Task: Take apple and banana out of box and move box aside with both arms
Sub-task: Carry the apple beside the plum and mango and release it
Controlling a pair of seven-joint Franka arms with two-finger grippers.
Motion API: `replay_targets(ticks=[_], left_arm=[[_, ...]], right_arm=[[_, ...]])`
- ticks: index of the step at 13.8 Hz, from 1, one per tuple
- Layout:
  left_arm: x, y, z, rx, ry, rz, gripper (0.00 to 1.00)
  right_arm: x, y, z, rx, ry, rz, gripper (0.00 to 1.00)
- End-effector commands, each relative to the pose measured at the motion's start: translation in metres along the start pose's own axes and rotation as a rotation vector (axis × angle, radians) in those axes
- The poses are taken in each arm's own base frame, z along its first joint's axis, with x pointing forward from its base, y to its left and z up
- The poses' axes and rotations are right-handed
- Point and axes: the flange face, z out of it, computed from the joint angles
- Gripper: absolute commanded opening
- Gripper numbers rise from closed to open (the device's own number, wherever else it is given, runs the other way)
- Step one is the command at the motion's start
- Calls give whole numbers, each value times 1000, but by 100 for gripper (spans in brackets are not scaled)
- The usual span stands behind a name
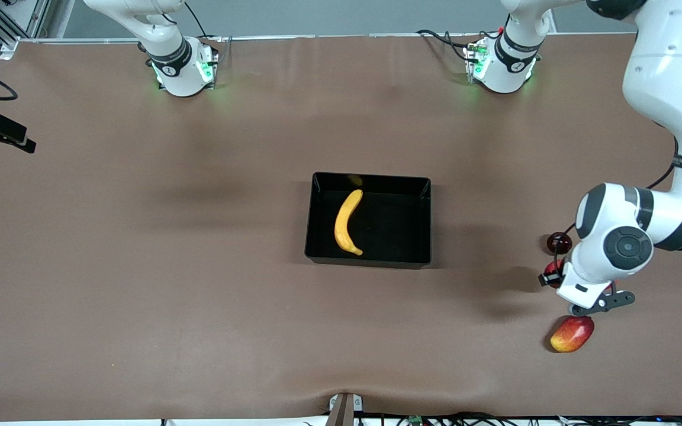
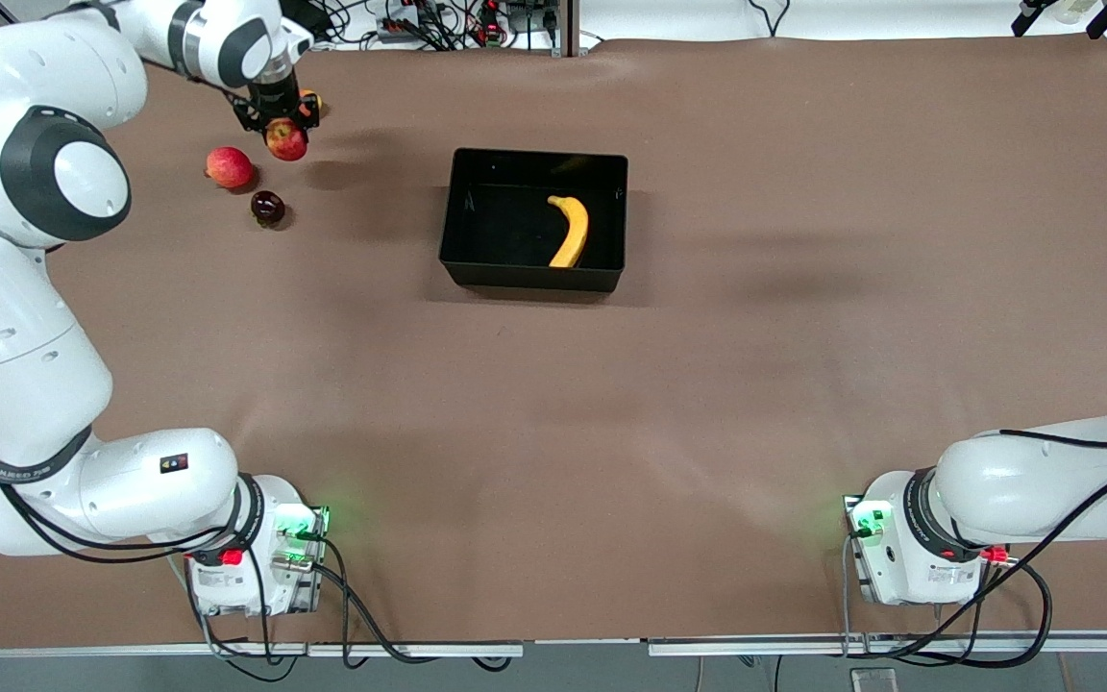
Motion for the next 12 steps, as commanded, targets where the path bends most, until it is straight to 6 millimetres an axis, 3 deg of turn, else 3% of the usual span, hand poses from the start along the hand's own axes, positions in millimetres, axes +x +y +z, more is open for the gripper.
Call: replay_targets(ticks=[1,5,6,7,8,10,12], left_arm=[[7,-11,28,-32,19,8,0],[10,-15,45,-64,16,-15,0],[11,-15,46,-66,14,-17,12],[10,-14,50,-66,10,-14,53],[11,-14,49,-73,23,-16,100],[13,-14,33,-81,41,-31,100],[5,8,-12,-88,23,-9,100]], right_arm=[[3,0,-5,18,7,-8,100],[3,0,-4,19,5,-8,100],[3,1,-4,19,6,-7,100],[3,1,-4,19,6,-7,100],[3,1,-4,19,6,-7,100],[3,0,-4,19,5,-8,100],[4,0,-3,19,4,-8,100]])
